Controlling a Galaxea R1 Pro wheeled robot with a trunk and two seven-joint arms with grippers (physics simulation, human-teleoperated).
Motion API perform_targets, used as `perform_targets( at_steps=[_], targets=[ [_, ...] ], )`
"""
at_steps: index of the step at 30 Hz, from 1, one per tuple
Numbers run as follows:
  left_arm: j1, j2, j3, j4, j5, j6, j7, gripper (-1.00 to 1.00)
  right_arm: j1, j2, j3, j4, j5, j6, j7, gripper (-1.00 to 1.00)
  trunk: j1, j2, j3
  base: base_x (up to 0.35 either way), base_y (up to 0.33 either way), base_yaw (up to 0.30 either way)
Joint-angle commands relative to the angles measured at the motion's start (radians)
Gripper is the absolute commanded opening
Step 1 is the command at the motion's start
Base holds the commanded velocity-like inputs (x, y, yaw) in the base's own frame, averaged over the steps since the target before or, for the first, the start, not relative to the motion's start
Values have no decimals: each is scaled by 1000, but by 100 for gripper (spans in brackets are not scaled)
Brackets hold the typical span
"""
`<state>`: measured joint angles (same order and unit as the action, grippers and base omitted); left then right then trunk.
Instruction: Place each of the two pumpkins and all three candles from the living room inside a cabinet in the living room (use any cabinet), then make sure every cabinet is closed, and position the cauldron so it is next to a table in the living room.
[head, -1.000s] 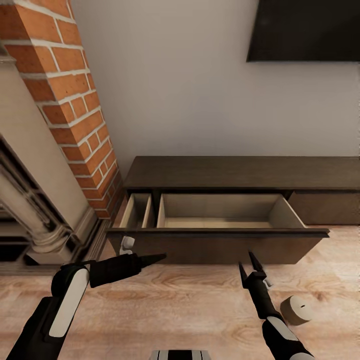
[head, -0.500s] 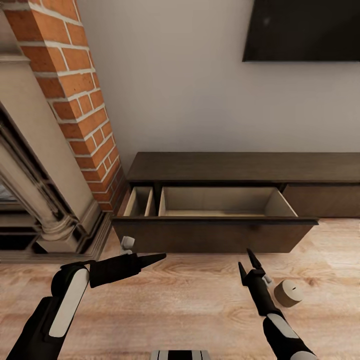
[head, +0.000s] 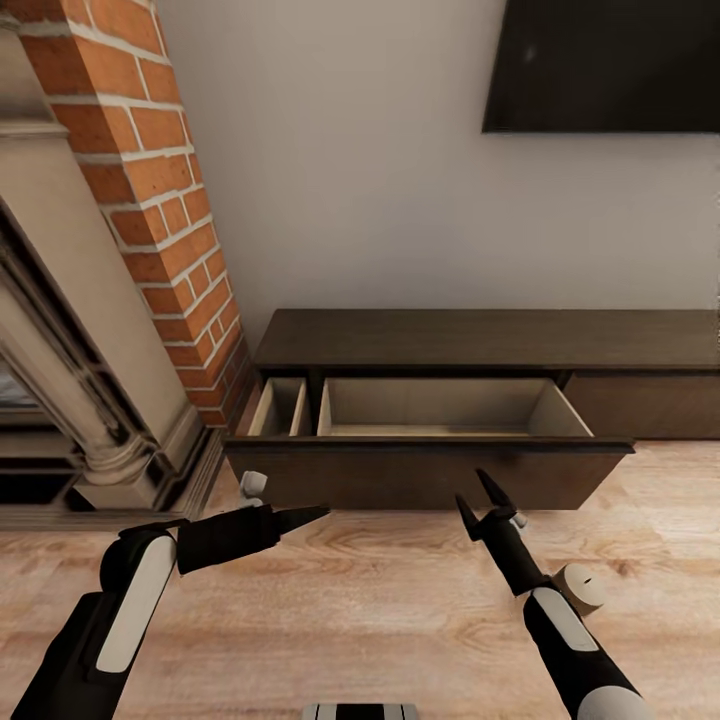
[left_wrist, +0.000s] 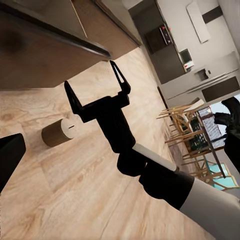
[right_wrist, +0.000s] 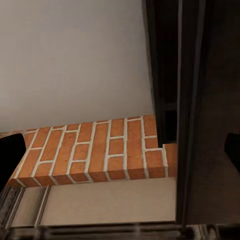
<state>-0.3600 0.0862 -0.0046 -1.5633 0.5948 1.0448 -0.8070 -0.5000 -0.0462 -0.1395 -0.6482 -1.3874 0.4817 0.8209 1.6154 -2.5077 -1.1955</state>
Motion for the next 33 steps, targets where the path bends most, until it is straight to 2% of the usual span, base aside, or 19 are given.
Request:
perform_targets(
  at_steps=[1, 5, 10, 11, 17, 22, 25, 26, 28, 29, 31, 32, 33],
  targets=[
    [-2, 2, 0, 0, -3, 2, -4, 100, 0, -1, 1, -6, -7, 16, -7, 100, -1, 0, 3, 0, 0, 0],
    [-5, 8, 0, 1, -4, 2, -3, 100, 0, -11, 2, -14, -7, 25, -33, 100, -2, 1, 19, 0, 0, 0],
    [-12, 44, 0, 4, -3, 2, -3, 100, 0, -30, 3, -17, -7, 45, -111, 100, -5, 2, 38, 0, 0, 0],
    [-14, 53, 0, 6, -3, 2, -3, 100, 0, -38, 3, -17, -7, 67, -142, 100, -5, 2, 42, 0, 0, 0],
    [-29, 71, -1, 14, -6, 2, 2, 100, 0, -60, 3, -18, -7, 163, -283, 100, -8, 4, 65, 0, 0, 0],
    [-54, 79, -1, 40, -9, 2, 5, 100, 0, -63, 18, -25, -7, 177, -309, 100, -10, 5, 84, 0, 0, 0],
    [-73, 82, -3, 71, -11, 2, 10, 100, 0, -67, 82, -61, -6, 180, -315, 100, -11, 6, 96, 0, 0, 0],
    [-81, 85, -3, 87, -12, 2, 18, 100, 0, -70, 134, -91, -6, 181, -320, 100, -12, 6, 100, 0, 0, 0],
    [-90, 87, -4, 104, -13, 2, 28, 100, 0, -77, 187, -117, -6, 180, -344, 100, -13, 6, 108, 0, 0, 0],
    [-97, 90, -5, 122, -13, 2, 43, 100, 0, -86, 229, -136, -6, 180, -392, 100, -13, 7, 112, 0, 0, 0],
    [-101, 93, -6, 138, -14, 2, 62, 100, 0, -93, 258, -158, -6, 180, -458, 100, -14, 7, 119, 0, 0, 0],
    [-105, 96, -7, 150, -14, 2, 83, 100, 0, -98, 278, -189, -5, 181, -527, 100, -15, 7, 123, 0, 0, 0],
    [-106, 98, -7, 154, -13, 2, 94, 100, 0, -100, 285, -209, -5, 181, -560, 100, -15, 7, 127, 0, 0, 0]
  ],
)
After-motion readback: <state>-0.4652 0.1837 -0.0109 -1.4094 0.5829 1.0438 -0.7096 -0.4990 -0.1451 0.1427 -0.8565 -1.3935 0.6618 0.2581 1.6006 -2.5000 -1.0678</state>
